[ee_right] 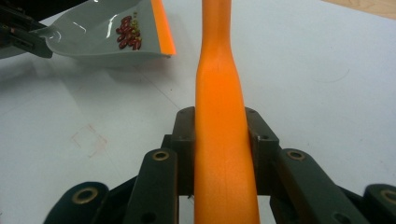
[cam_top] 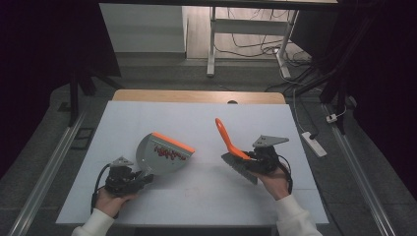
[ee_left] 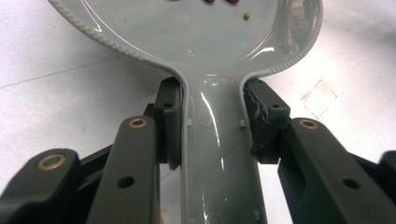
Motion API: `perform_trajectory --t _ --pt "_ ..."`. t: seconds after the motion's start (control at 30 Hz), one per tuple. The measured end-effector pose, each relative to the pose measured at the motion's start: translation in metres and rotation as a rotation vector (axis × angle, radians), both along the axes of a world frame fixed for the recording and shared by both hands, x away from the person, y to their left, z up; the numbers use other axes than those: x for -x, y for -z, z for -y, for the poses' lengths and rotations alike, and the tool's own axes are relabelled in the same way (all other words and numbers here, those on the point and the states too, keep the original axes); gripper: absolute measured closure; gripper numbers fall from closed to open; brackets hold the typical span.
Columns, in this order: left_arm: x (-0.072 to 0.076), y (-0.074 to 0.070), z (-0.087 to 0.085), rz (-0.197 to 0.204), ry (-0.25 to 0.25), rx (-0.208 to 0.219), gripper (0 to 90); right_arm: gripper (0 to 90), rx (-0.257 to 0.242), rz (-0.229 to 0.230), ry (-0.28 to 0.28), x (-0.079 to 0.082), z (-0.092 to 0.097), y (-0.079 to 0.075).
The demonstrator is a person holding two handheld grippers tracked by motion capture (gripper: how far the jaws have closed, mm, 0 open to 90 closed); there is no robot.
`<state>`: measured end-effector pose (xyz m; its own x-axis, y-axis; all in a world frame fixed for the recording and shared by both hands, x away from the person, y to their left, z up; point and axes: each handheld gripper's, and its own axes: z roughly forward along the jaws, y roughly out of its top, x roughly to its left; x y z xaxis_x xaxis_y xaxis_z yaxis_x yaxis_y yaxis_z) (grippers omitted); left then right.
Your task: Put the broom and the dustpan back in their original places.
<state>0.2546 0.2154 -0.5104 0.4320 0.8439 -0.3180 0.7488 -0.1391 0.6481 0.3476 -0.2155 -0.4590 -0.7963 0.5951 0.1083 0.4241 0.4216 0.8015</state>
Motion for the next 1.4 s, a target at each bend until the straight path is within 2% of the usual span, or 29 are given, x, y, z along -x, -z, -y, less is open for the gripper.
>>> perform_trajectory --t 0.17,0.33,0.67,1.27,1.4 --pt "0.002 0.003 0.0 -0.005 -0.028 0.0 60.8 69.9 0.004 -0.004 0.001 0.002 0.004 0.001" --pt "0.002 0.004 -0.001 -0.009 -0.076 -0.002 60.8 69.9 0.007 -0.01 -0.002 0.003 0.008 0.002" --pt "0.002 0.006 -0.002 -0.008 -0.124 -0.007 60.8 69.9 0.016 -0.029 -0.001 0.008 0.015 0.007" --pt "0.008 0.004 -0.02 0.02 -0.231 0.003 61.0 70.0 0.014 -0.042 -0.004 0.012 0.019 0.011" --pt "0.008 0.005 -0.02 0.011 -0.26 0.003 61.0 69.9 0.02 -0.046 -0.001 0.013 0.019 0.012"
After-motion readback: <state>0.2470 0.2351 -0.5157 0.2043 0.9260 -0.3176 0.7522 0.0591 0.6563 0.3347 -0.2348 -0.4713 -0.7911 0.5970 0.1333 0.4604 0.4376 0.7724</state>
